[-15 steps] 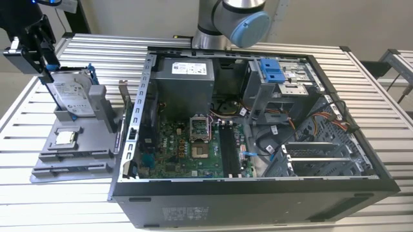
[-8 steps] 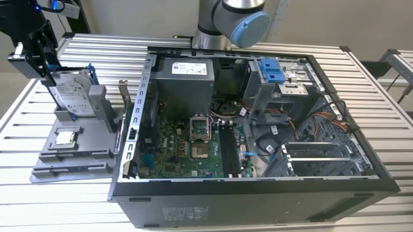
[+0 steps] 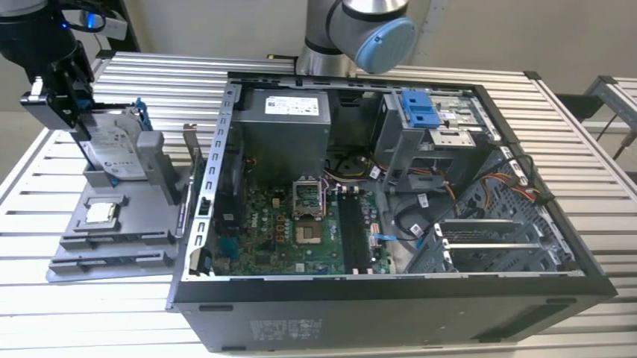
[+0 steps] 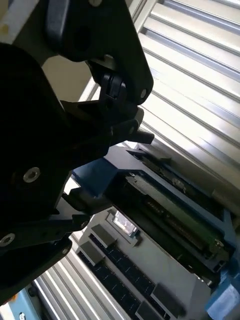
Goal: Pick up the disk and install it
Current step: 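Pick up the disk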
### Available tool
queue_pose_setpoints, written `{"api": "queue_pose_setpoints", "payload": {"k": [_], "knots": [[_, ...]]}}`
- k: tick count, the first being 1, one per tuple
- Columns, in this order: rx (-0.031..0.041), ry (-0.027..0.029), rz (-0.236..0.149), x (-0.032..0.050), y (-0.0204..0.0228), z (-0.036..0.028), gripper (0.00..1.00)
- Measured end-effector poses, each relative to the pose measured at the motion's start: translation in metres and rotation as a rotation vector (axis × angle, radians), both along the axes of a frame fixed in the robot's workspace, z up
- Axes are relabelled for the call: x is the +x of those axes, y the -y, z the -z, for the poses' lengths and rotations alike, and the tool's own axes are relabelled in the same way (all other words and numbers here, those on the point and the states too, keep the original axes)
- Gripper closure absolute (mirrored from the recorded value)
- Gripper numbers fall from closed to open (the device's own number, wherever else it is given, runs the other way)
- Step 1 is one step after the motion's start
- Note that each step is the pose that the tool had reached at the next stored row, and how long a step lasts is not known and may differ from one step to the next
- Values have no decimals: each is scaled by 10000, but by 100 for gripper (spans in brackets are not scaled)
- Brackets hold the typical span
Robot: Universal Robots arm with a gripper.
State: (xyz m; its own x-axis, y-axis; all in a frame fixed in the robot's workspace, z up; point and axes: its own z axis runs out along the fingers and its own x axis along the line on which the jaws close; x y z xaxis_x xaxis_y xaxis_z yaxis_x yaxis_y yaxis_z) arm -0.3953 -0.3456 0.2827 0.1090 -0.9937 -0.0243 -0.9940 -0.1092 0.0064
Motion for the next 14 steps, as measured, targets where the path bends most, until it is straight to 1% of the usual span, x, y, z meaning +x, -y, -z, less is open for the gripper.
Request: {"api": "queue_pose_setpoints", "payload": {"k": [2, 10, 11, 14], "knots": [[0, 1, 0, 0, 0, 15, 0], [-5, 0, 0, 0, 0, 17, 0], [-5, 0, 1, 0, 0, 17, 100], [-7, 0, 1, 0, 0, 17, 100]]}}
